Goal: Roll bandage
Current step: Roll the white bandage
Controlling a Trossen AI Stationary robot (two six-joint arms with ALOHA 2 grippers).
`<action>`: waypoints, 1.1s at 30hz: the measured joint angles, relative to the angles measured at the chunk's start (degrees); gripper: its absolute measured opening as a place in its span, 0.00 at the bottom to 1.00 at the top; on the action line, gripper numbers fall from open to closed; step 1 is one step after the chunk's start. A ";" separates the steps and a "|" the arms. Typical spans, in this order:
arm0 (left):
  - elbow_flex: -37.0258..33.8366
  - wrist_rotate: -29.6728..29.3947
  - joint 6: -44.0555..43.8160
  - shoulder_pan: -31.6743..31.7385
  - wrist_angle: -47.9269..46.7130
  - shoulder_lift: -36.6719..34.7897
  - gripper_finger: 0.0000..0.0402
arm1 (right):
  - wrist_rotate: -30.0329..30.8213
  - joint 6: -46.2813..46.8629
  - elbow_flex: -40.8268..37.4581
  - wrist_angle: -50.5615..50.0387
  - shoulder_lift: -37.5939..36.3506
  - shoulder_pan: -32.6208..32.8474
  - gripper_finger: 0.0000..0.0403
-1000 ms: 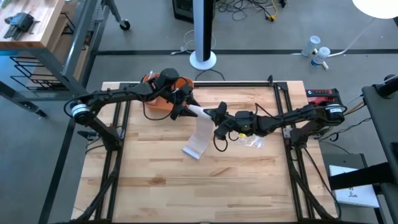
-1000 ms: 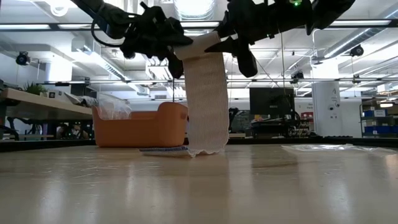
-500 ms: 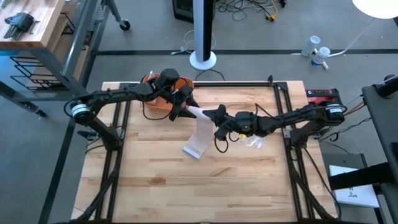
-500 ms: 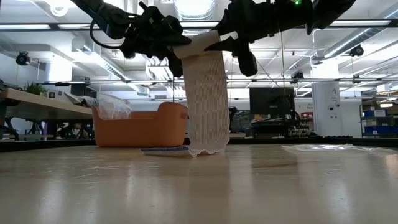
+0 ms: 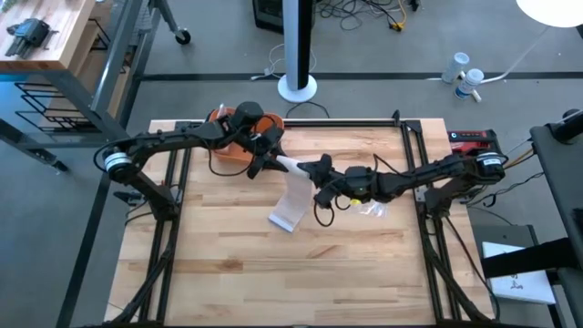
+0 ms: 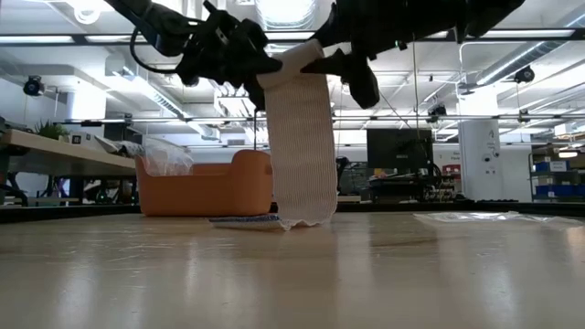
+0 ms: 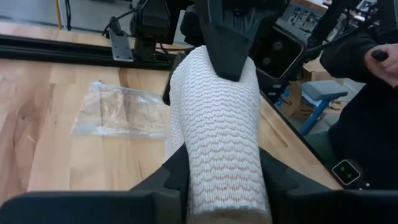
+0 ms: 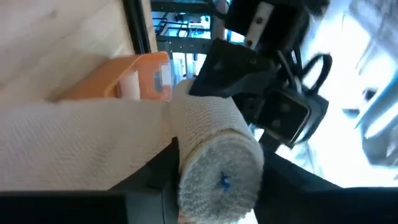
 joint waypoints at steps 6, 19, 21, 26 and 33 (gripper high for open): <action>0.00 -1.30 5.44 0.33 -1.17 -1.76 0.24 | 6.13 33.20 2.70 -1.38 -0.38 3.92 0.45; -0.06 -15.89 19.29 -2.05 -3.10 -6.00 0.23 | 5.37 71.38 7.13 -7.02 -4.85 3.09 0.67; 0.00 -19.19 18.67 -3.04 -3.08 -6.43 0.23 | 3.48 71.97 8.19 -10.65 -4.62 1.55 0.68; 0.00 -21.49 17.76 -4.57 -4.19 -7.14 0.25 | -0.74 75.67 9.66 -18.55 -4.09 -1.76 0.68; 0.00 -20.93 16.48 -5.13 -5.41 -8.66 0.23 | -5.17 73.62 9.61 -21.35 -4.24 -2.39 0.66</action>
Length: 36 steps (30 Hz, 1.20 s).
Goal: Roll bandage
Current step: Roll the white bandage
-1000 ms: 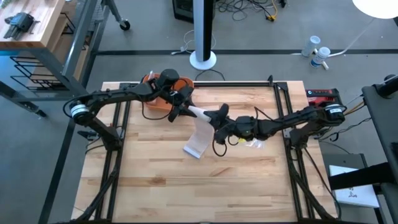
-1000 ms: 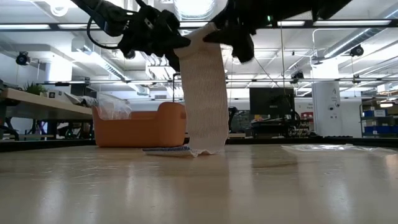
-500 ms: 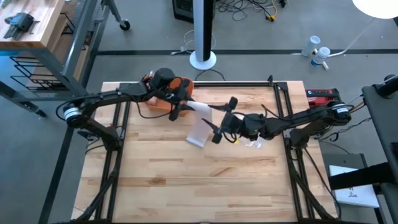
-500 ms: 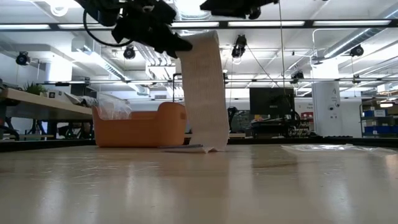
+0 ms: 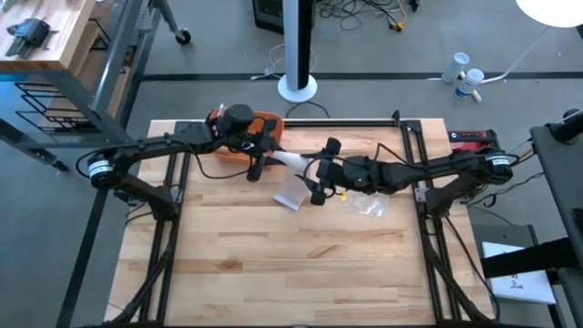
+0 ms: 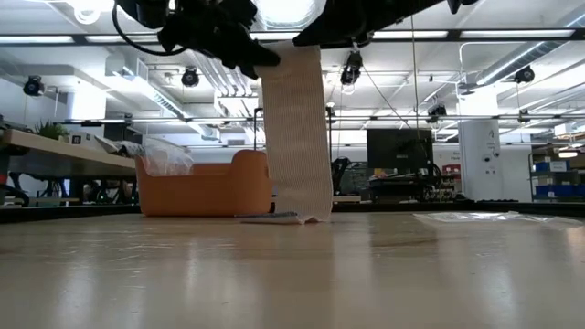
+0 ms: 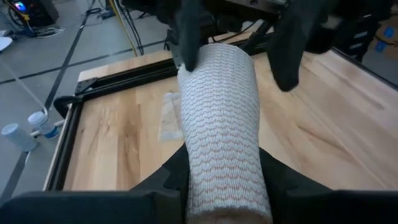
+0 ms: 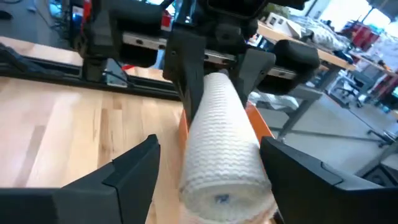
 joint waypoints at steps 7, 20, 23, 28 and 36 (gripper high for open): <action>0.00 1.33 -0.67 -0.56 -1.19 -1.55 0.23 | 0.32 -0.79 -0.04 -0.46 0.04 -0.87 0.66; 0.07 0.93 -0.86 -1.22 -2.28 -1.93 0.23 | -3.21 8.43 -0.08 -1.36 -1.14 -1.36 0.45; 0.07 0.93 -1.06 -1.22 -2.22 -1.92 0.23 | -3.21 11.28 -0.07 -1.43 -1.14 -1.33 0.38; 0.07 0.91 -1.08 -1.22 -2.11 -1.92 0.23 | -3.28 12.87 -0.09 -1.43 -1.14 -1.33 0.34; 0.04 -0.80 -0.60 -1.27 -1.69 -1.89 0.23 | -4.26 16.64 -0.12 0.27 -0.18 -2.24 0.59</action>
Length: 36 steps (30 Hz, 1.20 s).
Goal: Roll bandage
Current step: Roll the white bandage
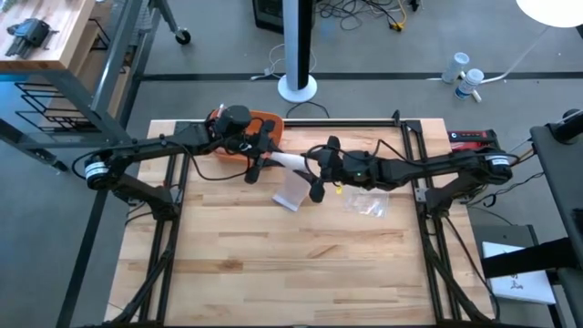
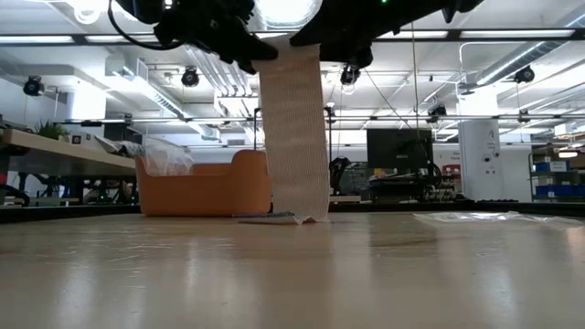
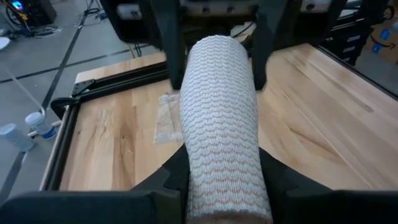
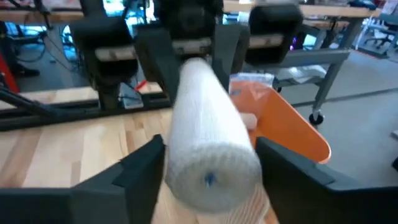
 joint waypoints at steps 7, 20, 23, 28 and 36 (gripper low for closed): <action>-0.04 -0.24 0.04 0.00 1.02 0.03 0.23 | -0.11 1.04 -1.21 4.44 1.77 -0.58 0.75; -0.04 -0.36 3.02 0.01 1.04 0.03 0.23 | -0.28 3.94 -0.93 7.54 3.46 -0.74 0.60; -0.04 -0.41 3.04 0.07 1.13 0.03 0.23 | -0.30 5.27 -0.93 8.24 3.88 -0.78 0.52; -0.04 -0.41 3.06 0.07 1.03 0.03 0.23 | -0.31 5.36 -0.93 8.90 4.15 -0.77 0.36; -0.07 -0.93 3.06 0.07 1.19 0.03 0.30 | -0.21 4.25 -0.62 8.64 4.40 -0.84 0.21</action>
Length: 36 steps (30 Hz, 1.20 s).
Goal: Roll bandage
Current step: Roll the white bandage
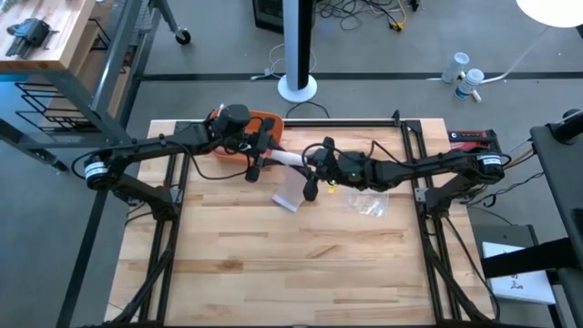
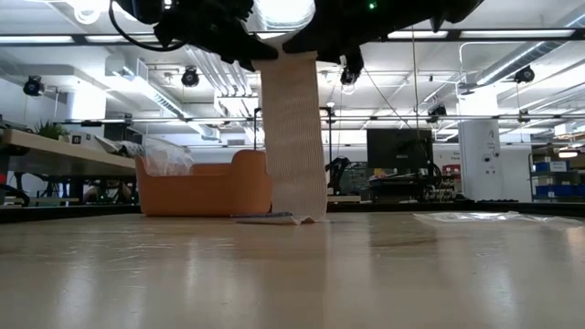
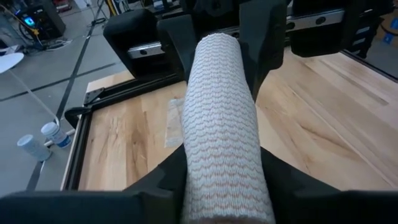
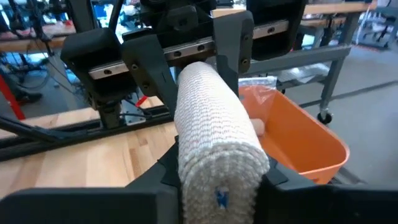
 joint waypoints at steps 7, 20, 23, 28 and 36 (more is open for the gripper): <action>-0.30 -1.33 -0.57 1.93 -1.25 0.04 0.47 | -0.04 -6.63 3.65 -2.56 -0.74 0.93 0.21; -1.73 -5.17 -11.41 -3.22 -10.86 -8.39 0.55 | -0.01 -16.79 12.13 -20.14 -6.71 7.24 0.21; -4.33 -12.14 -14.39 -10.11 -8.24 -10.88 0.52 | -0.08 -17.88 11.67 -21.04 -8.74 9.29 0.21; -7.60 -21.88 -22.71 -21.65 -0.66 -15.25 0.47 | -2.62 -17.82 8.31 -21.01 -12.76 14.30 0.21; -9.07 -34.75 -28.61 -33.87 5.50 -17.25 0.38 | -4.53 -16.91 1.32 -22.19 -20.33 22.84 0.21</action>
